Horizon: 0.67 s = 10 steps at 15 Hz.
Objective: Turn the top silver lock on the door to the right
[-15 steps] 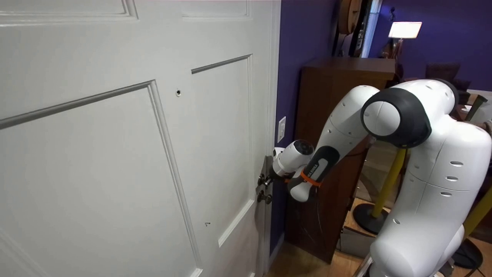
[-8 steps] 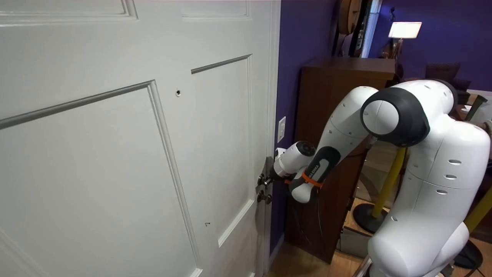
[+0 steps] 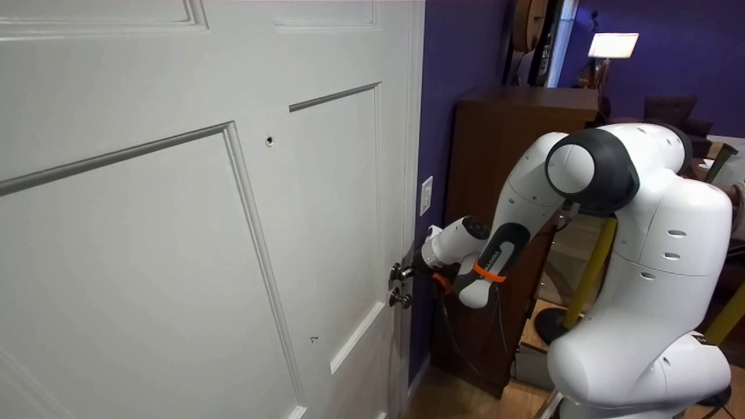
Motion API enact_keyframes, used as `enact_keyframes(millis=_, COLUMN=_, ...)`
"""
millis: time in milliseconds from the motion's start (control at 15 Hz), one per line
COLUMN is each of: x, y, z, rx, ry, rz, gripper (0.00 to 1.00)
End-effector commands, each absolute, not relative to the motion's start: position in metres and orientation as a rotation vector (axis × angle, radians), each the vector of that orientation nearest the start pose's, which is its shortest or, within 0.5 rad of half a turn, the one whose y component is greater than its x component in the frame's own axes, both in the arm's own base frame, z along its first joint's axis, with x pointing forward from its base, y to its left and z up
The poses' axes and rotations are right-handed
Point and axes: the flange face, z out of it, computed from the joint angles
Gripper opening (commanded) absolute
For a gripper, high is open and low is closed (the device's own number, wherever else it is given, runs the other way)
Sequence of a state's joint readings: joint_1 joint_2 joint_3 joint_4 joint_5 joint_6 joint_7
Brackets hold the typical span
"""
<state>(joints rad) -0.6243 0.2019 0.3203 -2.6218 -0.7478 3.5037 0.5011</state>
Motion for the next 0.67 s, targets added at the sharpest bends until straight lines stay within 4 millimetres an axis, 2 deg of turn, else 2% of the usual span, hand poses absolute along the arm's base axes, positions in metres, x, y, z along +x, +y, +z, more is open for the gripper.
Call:
enact_keyframes(millis=0, x=0.4535, y=-0.0551, z=0.2587, rx=-2.843, ry=0.066, rz=-0.971, gripper=0.11)
enact_keyframes(millis=267, x=0.4534, y=-0.0554, z=0.2586, rx=-2.838, ry=0.076, rz=-0.969, gripper=0.11)
enact_keyframes(millis=333, x=0.4561, y=-0.0575, z=0.2544, rx=-2.829, ry=0.186, rz=-0.934, gripper=0.03)
enact_keyframes(millis=600, x=0.4571, y=-0.0546, z=0.2517, rx=-2.769, ry=0.374, rz=-0.891, gripper=0.03)
